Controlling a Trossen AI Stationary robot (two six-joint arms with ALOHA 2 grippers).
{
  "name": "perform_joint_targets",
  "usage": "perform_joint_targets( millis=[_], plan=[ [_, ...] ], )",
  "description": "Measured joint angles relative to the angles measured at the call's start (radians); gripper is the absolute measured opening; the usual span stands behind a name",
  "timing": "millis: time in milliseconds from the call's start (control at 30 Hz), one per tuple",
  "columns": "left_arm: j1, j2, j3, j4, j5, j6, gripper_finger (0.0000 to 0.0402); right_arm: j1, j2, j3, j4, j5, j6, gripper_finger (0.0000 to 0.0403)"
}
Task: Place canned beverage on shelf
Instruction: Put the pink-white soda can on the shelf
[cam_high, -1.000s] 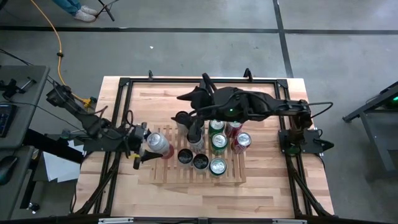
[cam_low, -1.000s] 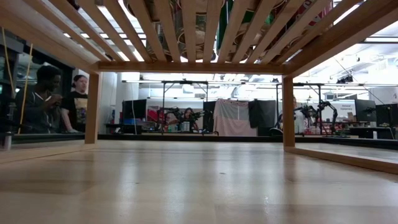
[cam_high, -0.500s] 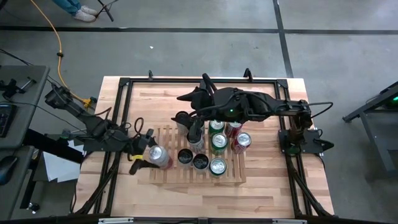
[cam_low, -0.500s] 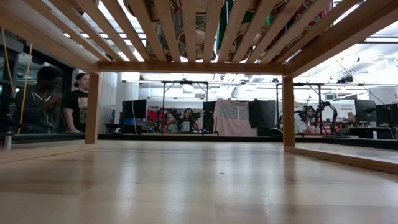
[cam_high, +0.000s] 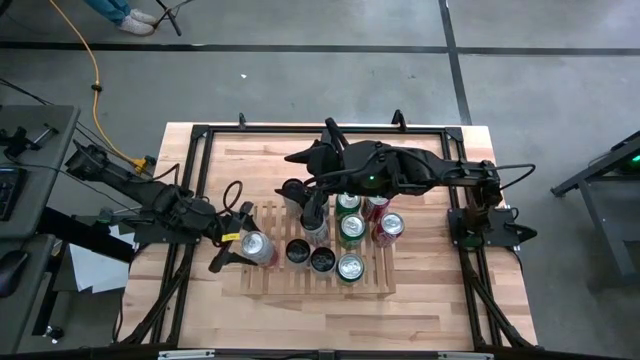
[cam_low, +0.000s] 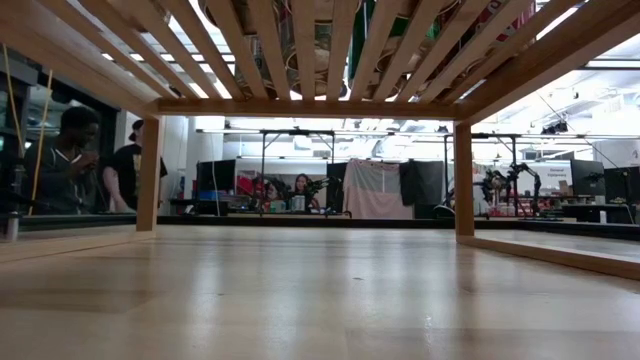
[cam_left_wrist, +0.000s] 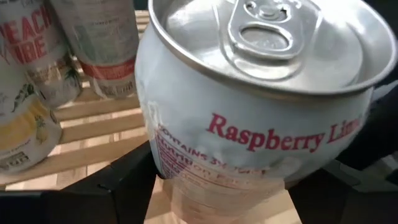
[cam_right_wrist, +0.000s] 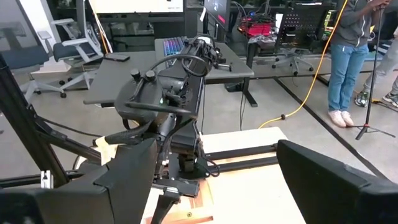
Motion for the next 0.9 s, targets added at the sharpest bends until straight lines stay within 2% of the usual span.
perform_joint_targets(
  millis=[167,567,700,900],
  plan=[
    [-0.001,0.0,0.008,-0.024,0.0,0.029,0.0314,-0.001,0.0,0.0,0.0,0.0,-0.016,0.0316],
    [-0.001,0.001,0.008,-0.019,0.01,0.078,0.0322,-0.007,0.0,0.0,-0.001,0.0,-0.019,0.0316],
    [-0.001,0.001,0.008,-0.02,-0.033,0.037,0.0323,-0.009,0.0,0.0,-0.001,0.0,-0.019,0.0316],
    [-0.001,0.001,0.009,-0.02,-0.038,-0.029,0.0324,-0.009,0.001,0.0,-0.002,0.0,-0.019,0.0316]
  ],
)
